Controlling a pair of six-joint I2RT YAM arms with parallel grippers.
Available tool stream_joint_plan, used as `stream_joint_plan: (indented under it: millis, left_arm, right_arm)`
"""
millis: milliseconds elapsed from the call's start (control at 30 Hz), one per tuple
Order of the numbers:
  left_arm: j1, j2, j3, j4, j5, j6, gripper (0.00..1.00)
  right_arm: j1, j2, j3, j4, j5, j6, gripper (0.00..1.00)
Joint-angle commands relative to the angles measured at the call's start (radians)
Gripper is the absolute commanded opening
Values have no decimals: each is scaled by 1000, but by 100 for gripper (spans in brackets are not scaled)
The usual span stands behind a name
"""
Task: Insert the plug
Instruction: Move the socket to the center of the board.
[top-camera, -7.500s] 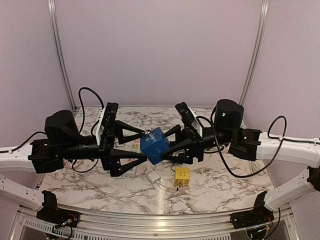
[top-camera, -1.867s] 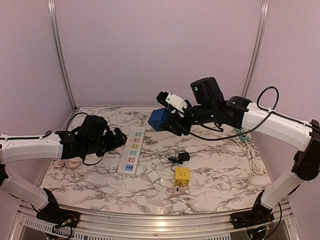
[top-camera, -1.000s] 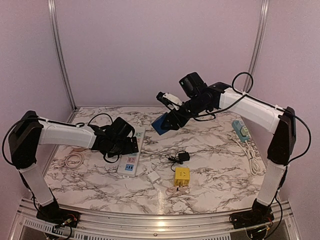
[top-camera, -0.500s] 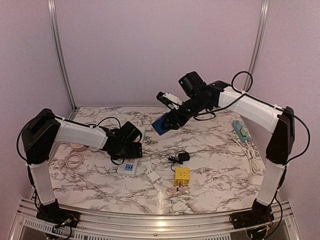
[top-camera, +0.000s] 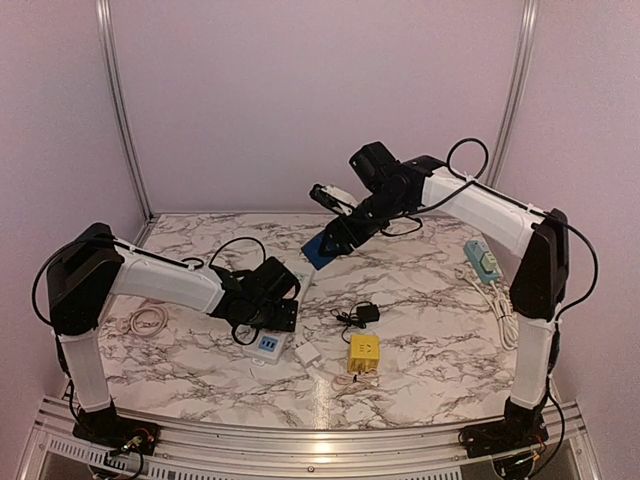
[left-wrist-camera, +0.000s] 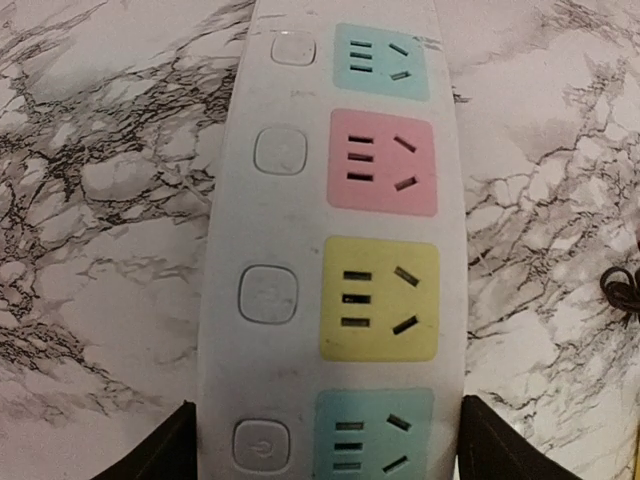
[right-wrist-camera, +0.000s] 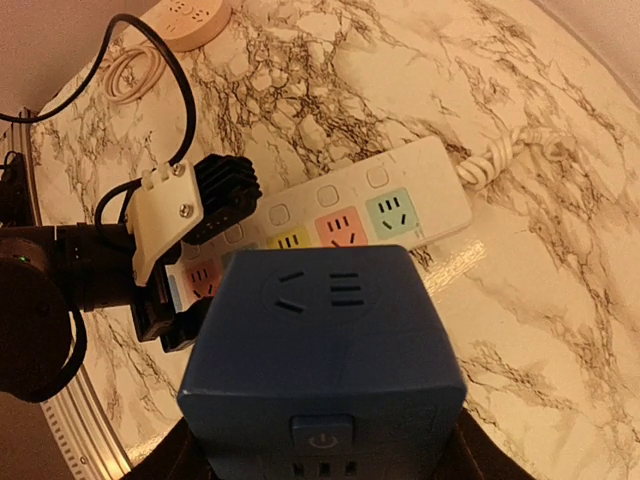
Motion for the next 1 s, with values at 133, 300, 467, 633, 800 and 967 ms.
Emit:
stream_joint_plan:
  millis: [133, 300, 467, 633, 800, 967]
  left_arm:
    - [-95, 24, -16, 36, 15, 134, 56]
    - [-100, -44, -89, 94, -3, 127, 78]
    - [-99, -152, -138, 99, -58, 110, 93]
    - [-98, -268, -184, 125, -66, 101, 99]
    - [-95, -354, -219, 112, -93, 51, 99]
    - [-60, -402, -270, 91, -126, -44, 99]
  right_arm:
    - [-6, 4, 50, -71, 109, 2, 0]
    - [-6, 62, 82, -116, 103, -14, 0]
    - [-6, 138, 150, -173, 103, -26, 0]
    - [-5, 173, 174, -175, 88, -24, 0]
    - [16, 208, 225, -181, 69, -22, 0]
    - [52, 261, 260, -190, 84, -22, 0]
